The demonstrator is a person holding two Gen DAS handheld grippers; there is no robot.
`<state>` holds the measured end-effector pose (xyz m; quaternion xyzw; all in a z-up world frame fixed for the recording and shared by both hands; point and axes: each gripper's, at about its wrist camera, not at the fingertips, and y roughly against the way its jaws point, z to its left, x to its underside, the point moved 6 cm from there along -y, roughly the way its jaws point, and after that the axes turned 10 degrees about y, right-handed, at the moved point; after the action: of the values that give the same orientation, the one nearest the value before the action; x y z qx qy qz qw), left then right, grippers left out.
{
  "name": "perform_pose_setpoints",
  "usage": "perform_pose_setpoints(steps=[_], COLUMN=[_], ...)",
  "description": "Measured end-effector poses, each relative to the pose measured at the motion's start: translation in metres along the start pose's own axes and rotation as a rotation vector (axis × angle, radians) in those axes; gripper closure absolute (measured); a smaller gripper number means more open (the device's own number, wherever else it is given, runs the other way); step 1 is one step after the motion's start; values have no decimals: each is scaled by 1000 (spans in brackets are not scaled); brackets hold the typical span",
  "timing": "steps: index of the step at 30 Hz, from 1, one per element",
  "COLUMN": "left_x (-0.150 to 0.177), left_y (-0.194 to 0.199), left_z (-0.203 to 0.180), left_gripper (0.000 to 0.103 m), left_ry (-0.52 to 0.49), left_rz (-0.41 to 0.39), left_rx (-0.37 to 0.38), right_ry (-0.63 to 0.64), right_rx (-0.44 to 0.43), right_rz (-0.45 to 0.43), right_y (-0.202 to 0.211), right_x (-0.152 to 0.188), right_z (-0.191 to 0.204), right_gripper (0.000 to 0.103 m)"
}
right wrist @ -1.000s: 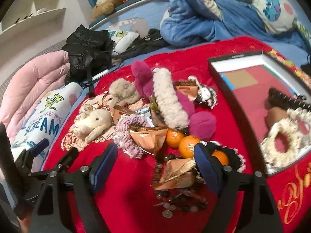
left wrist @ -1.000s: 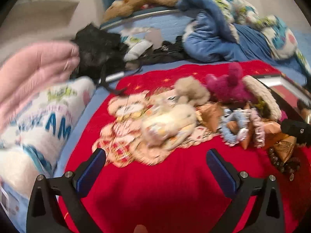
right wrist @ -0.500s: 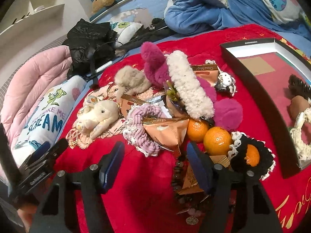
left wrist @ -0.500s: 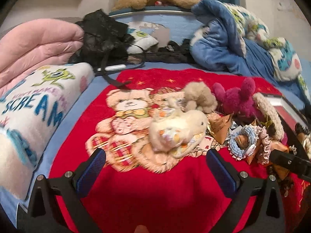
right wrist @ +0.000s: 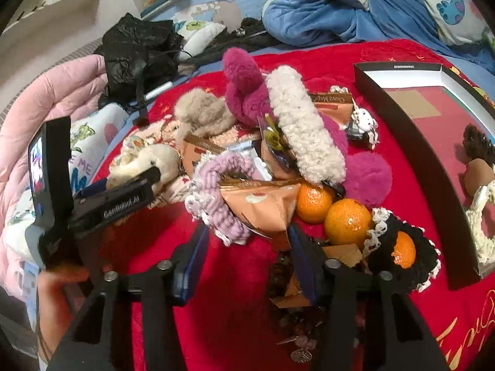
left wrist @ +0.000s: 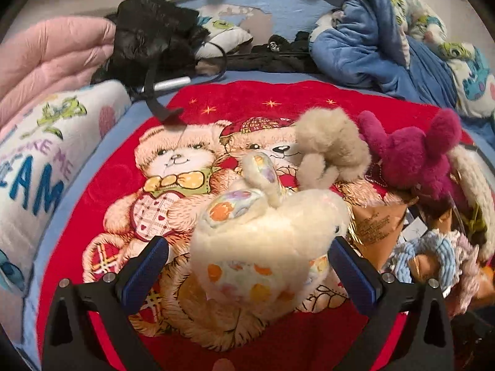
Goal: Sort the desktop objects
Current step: 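Close the left tool on the cream spotted plush bunny while the right tool reaches the candy packet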
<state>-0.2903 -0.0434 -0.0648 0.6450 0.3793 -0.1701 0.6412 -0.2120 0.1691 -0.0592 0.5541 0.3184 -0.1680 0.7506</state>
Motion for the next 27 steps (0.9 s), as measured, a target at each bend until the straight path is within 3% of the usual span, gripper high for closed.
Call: perform_pose_setpoints(steps=[2, 3, 4, 6, 10, 16, 21, 24, 27], left_x=[3, 4, 6, 8, 9, 12, 12, 13, 14], left_y=[-5, -8, -12, -15, -13, -11, -10, -10, -12], left_z=[3, 4, 6, 7, 7, 4, 2, 2, 0], left_gripper=[0, 0, 0, 0, 0, 8, 10, 10, 9], left_ry=[33, 47, 63, 82, 85, 78, 64, 60, 47], left_rz=[31, 52, 75, 87, 76, 74, 73, 73, 75], left_rx=[28, 45, 63, 82, 83, 106, 104, 101, 90], right_ry=[-16, -27, -41, -76, -16, -121, -141, -141, -92], right_rx=[7, -1, -14, -43, -9, -60, -46, -89, -62], right_rz=[23, 36, 56, 70, 42, 2, -83, -83, -93], right_y=[-4, -7, -12, -19, -12, 3, 18, 10, 6], right_x=[5, 7, 11, 16, 13, 12, 6, 1, -1], right_z=[-3, -4, -5, -7, 3, -11, -23, -23, -16], right_gripper=[89, 96, 102, 103, 97, 87, 65, 64, 64])
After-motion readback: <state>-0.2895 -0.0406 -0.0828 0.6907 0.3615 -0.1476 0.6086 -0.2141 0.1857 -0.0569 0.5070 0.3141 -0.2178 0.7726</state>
